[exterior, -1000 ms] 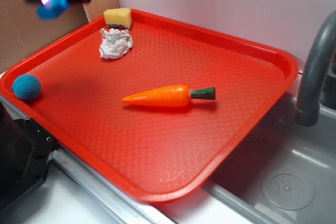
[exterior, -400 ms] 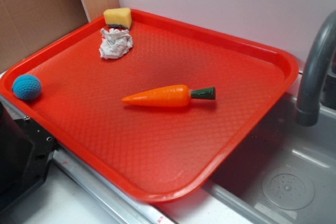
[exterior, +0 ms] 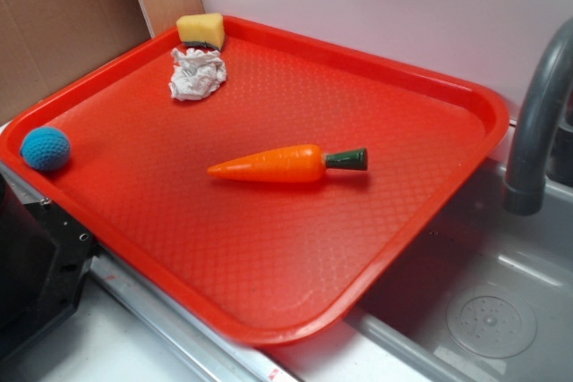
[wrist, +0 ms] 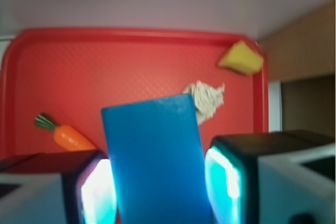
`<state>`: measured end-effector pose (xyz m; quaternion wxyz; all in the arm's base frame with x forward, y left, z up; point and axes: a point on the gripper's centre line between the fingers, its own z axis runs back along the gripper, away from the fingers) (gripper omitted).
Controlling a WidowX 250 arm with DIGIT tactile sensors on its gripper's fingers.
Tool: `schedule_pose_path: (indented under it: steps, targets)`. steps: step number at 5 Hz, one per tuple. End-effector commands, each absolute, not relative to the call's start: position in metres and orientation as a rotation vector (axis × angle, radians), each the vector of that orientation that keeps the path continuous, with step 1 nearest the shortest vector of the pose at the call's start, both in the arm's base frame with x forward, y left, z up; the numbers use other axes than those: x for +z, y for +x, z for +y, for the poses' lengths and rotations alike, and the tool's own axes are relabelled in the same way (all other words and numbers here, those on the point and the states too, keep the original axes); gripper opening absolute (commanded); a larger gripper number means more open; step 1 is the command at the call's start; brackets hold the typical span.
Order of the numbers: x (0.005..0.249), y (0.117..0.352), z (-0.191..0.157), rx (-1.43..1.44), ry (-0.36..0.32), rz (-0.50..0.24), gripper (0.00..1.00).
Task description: Grab the blue block.
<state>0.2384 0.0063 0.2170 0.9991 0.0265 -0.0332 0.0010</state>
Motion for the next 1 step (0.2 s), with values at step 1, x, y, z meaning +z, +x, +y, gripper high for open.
schedule_pose_path:
  steps: [1]
  targets:
    - [0.2243,0.212,0.0124,0.049,0.046,-0.1,0.0]
